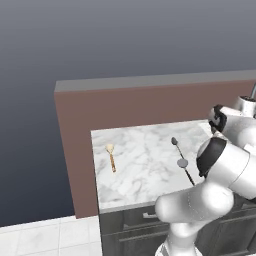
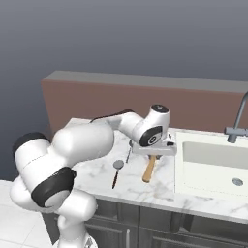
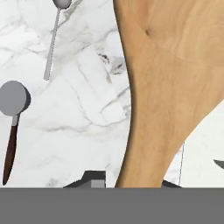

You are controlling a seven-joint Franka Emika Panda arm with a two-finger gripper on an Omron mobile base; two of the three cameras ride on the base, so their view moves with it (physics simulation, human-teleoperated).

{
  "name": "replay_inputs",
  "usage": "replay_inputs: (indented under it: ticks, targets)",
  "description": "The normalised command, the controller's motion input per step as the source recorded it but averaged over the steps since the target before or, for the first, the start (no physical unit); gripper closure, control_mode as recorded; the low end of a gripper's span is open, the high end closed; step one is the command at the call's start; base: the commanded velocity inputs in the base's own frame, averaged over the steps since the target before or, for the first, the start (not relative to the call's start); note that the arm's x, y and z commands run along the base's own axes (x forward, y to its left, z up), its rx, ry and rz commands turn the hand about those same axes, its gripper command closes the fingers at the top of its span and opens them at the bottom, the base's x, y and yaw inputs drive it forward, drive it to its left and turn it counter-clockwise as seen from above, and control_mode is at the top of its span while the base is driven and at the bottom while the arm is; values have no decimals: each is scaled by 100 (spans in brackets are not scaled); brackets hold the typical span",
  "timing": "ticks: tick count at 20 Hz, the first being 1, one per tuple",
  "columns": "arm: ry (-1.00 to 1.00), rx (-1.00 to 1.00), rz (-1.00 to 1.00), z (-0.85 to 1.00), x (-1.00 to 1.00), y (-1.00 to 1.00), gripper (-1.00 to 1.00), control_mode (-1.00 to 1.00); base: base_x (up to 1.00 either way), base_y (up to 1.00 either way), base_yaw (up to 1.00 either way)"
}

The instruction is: Organize the utensils by type. Pick up the wooden spoons from the counter and place them in the open cabinet. Then pick up the metallic utensils from the counter and place them in the open drawer.

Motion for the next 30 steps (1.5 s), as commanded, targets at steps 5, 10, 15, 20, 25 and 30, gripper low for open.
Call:
replay_inputs:
  ticks: [5,10,15,20,25,30]
  targets:
    - [-4,-6,4,71,-45,22,100,-100,0,0,0]
    - [-1,-25,2,62,-40,41,100,-100,0,0,0]
    - [0,-31,0,46,-37,49,100,-100,0,0,0]
    - [0,-15,1,32,-34,34,100,-100,0,0,0]
    - [-2,-4,2,1,-4,6,100,-100,0,0,0]
    - [0,0,0,0,0,0,100,100,-29,-8,0]
